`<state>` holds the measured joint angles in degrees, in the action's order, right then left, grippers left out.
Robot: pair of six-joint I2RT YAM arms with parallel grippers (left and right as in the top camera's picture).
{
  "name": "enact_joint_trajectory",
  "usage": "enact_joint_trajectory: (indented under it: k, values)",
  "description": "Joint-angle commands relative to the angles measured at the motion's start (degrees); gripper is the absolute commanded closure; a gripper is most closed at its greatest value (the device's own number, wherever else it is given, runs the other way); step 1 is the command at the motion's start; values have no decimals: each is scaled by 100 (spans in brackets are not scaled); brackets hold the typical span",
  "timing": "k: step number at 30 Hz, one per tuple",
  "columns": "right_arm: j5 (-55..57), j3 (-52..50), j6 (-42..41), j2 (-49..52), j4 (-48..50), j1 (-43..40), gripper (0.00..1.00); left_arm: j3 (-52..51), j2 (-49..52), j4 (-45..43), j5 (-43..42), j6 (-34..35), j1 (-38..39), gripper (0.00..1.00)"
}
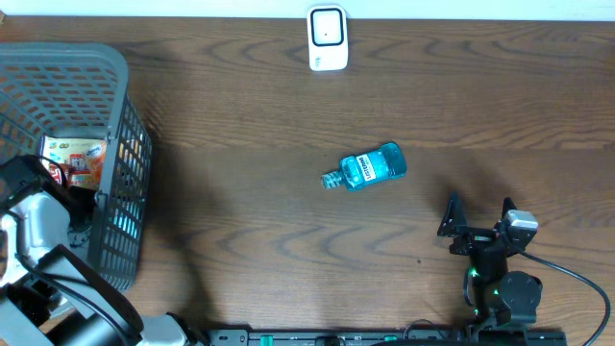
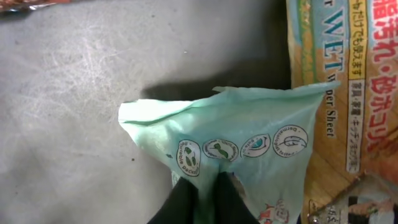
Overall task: Scan the item barcode
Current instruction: 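Reach into the basket and grasp the mint-green wipes pack with left gripper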
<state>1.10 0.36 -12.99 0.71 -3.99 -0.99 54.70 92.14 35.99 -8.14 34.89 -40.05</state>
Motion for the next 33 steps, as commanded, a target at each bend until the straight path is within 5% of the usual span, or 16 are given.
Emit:
enact_joint_trajectory:
  k: [1, 21, 26, 33]
  values:
    - [26, -4, -7, -33, -15, -9, 1, -308, 199, 120, 177, -37, 83, 93]
    - [26, -4, -4, -33, -15, -9, 1, 627, -3283, 1200, 258, -66, -890, 92]
    - [26, -4, -7, -33, -15, -9, 1, 498, -3025, 1241, 98, 35, -758, 0]
    - [26, -4, -7, -33, -15, -9, 1, 461, -1482, 1209, 39, 33, -424, 2]
